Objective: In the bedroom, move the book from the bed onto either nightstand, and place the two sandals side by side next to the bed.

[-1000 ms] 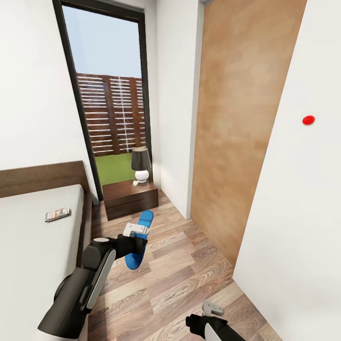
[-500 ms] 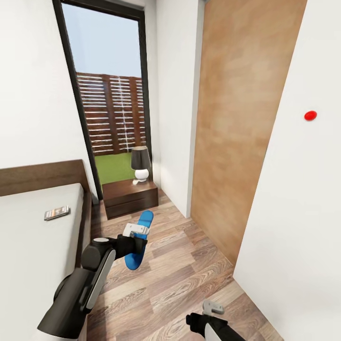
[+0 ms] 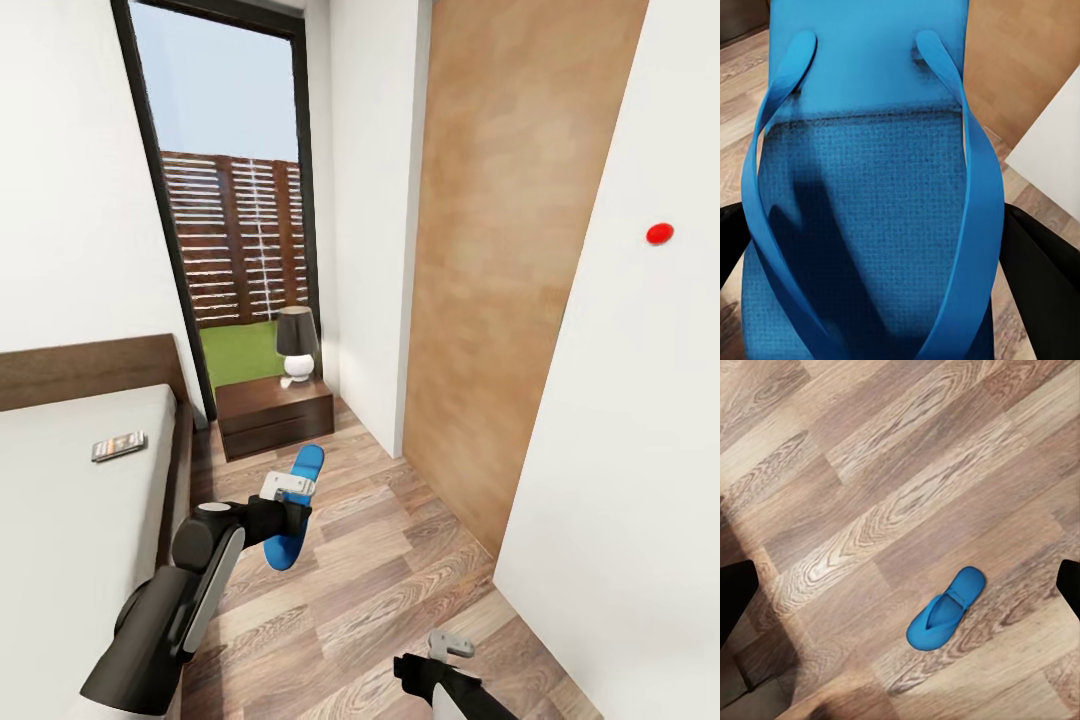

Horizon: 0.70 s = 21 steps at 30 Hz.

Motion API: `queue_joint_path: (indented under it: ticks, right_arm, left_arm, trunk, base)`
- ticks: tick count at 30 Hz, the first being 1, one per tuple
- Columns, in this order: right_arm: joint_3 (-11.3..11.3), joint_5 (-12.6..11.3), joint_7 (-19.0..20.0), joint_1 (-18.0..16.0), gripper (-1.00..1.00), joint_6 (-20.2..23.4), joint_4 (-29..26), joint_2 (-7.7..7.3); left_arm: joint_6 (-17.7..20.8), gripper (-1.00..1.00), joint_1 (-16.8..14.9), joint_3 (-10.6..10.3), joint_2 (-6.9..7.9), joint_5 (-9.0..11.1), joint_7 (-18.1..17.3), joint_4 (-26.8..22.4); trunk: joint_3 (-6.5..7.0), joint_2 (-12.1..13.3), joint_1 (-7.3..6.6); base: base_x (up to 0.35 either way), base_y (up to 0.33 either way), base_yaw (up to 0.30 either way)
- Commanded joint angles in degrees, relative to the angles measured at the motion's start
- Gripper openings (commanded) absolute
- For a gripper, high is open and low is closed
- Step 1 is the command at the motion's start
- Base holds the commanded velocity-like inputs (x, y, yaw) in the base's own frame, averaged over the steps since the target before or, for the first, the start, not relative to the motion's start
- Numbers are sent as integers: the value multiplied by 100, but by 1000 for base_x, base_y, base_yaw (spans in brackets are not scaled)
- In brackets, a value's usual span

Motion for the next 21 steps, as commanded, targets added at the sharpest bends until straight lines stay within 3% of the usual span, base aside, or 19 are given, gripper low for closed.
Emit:
queue_joint_path:
  ticks: [1, 21]
  right_arm:
    - [49, -40, -44, -2, 100, 28, -14, -2]
    - [43, -81, -53, 5, 100, -18, 3, 28]
  left_arm:
    - [29, -100, -5, 3, -2, 42, 17, -1]
    - [7, -100, -5, 3, -12, 31, 24, 27]
  trunk:
    - [-25, -46, 23]
    - [-384, -848, 462]
  base:
    - [0, 0, 0]
    - [0, 0, 0]
